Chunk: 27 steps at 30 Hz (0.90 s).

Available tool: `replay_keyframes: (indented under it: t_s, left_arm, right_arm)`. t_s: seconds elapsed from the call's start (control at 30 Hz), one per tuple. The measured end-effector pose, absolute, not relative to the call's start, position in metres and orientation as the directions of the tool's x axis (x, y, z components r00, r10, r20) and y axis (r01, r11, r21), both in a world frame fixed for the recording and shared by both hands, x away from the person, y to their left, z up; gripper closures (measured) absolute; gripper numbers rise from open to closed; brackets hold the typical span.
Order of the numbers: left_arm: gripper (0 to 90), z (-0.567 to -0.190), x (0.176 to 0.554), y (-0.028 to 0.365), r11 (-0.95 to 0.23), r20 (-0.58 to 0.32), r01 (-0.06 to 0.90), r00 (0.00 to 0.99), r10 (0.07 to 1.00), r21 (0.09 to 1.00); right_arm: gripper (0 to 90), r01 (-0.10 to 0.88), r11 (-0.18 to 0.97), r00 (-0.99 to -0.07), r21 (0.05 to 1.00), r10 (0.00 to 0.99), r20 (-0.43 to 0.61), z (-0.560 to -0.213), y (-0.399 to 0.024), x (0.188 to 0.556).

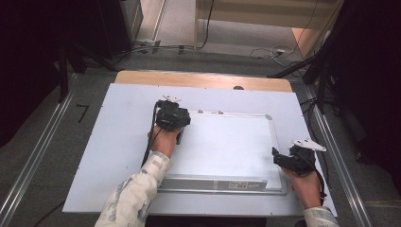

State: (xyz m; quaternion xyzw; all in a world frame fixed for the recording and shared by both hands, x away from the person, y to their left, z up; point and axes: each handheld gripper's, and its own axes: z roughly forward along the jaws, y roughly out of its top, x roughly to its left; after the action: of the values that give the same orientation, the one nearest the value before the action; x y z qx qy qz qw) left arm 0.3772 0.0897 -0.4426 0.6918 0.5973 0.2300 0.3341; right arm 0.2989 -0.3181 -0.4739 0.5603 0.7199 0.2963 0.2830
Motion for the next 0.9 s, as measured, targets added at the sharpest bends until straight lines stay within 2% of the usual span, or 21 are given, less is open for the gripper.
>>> replay_keyframes:
  t_s: [0.5, 0.9]
  left_arm:
    - [40.0, -0.458, 0.39, 0.122, 0.014, -0.072, 0.708, 0.053, 0.996, 0.707]
    - [40.0, -0.472, 0.4, 0.126, 0.027, -0.064, 0.73, 0.023, 0.998, 0.683]
  right_arm:
    - [15.0, 0.639, 0.196, -0.212, 0.744, 0.974, -0.075, -0.474, -0.318, 0.299]
    - [15.0, 0.639, 0.193, -0.21, 0.745, 0.975, -0.072, -0.474, -0.319, 0.298]
